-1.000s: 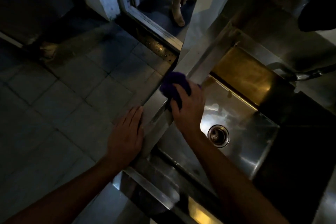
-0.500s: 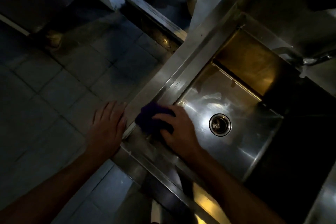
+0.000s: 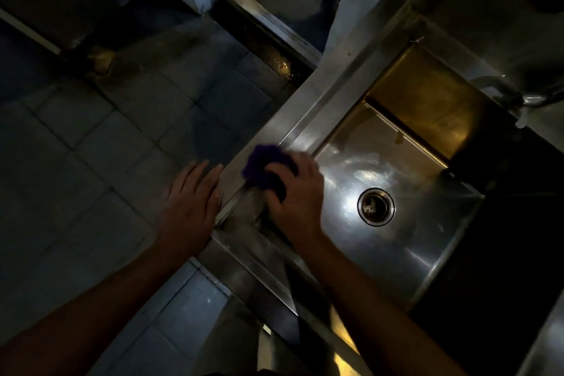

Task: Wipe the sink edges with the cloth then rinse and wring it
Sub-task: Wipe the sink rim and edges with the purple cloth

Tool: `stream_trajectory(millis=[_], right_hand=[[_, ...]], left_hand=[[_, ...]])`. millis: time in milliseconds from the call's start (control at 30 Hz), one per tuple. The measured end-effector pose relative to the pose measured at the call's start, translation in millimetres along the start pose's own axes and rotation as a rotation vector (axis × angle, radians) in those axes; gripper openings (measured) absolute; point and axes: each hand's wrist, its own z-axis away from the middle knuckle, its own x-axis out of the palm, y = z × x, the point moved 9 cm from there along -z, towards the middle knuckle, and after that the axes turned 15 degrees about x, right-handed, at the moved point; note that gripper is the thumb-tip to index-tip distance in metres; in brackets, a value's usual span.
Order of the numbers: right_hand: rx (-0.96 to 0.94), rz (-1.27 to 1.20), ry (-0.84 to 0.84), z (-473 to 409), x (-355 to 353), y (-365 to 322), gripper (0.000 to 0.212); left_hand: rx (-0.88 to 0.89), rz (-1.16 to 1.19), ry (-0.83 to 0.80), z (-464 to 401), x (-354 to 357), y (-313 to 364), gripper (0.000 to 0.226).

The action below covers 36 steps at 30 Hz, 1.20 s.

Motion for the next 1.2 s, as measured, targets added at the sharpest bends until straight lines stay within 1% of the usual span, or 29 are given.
stream_trajectory(millis=[100, 167, 200, 267, 300, 367, 433, 467, 500, 567, 667, 800, 867, 1000, 1133, 1200], right_hand=[[-0.123, 0.005, -0.170, 41.0, 22.1, -16.7, 0.038], [-0.187, -0.024, -0.274, 51.2, 23.1, -24.0, 0.034], [-0.192, -0.070, -0.311, 51.9, 17.6, -24.4, 0.033], [-0.093, -0.205, -0.348, 44.3, -1.7, -15.5, 0.037], [-0.014, -0.263, -0.305, 34.6, -16.6, -6.2, 0.039], [0.132, -0.343, -0.092, 4.9, -53.9, 17.3, 0.037], [0.306, -0.343, 0.110, -32.3, -82.8, 45.3, 0.035], [0.385, -0.311, 0.156, -52.2, -89.0, 57.0, 0.040], [0.444, -0.271, 0.163, -70.8, -90.2, 64.5, 0.047], [0.485, -0.177, 0.142, -98.2, -82.1, 70.3, 0.060], [0.431, 0.004, 0.123, -102.8, -64.0, 62.5, 0.063], [0.288, 0.128, 0.017, -58.0, -42.2, 45.7, 0.062], [0.202, 0.152, -0.076, -22.3, -28.2, 32.1, 0.062], [0.025, 0.209, -0.318, 48.8, 6.4, 0.2, 0.064], [-0.202, 0.333, -0.444, 72.6, 13.8, -22.8, 0.055], [-0.276, 0.399, -0.541, 76.7, 13.7, -27.7, 0.053]], left_hand=[[0.021, 0.031, 0.021, 0.4, -1.6, 0.5, 0.053], [0.029, 0.053, 0.027, -0.1, -1.3, 0.0, 0.053], [0.031, 0.064, 0.026, -0.2, -0.6, -0.4, 0.053], [0.025, 0.096, 0.024, 0.0, 2.4, -2.4, 0.054], [0.024, 0.110, 0.027, 0.1, 3.9, -3.5, 0.054], [0.029, 0.118, 0.027, -0.2, 7.3, -5.8, 0.053], [0.041, 0.117, 0.035, 0.2, 8.2, -6.6, 0.052], [0.046, 0.117, 0.042, 0.7, 7.7, -6.5, 0.051], [0.044, 0.116, 0.044, 1.0, 6.8, -6.4, 0.051], [0.042, 0.111, 0.048, 1.0, 6.6, -6.8, 0.051], [0.038, 0.121, 0.068, -0.2, 4.5, -5.4, 0.049], [0.064, 0.093, 0.099, -0.7, -1.5, 0.4, 0.048], [0.064, 0.084, 0.100, -1.1, -1.7, 0.1, 0.049], [0.079, 0.088, 0.105, -1.0, -1.4, 0.4, 0.048], [0.101, 0.070, 0.135, -1.2, -5.0, 3.3, 0.047], [0.087, 0.070, 0.140, -1.3, -6.0, 2.5, 0.047]])
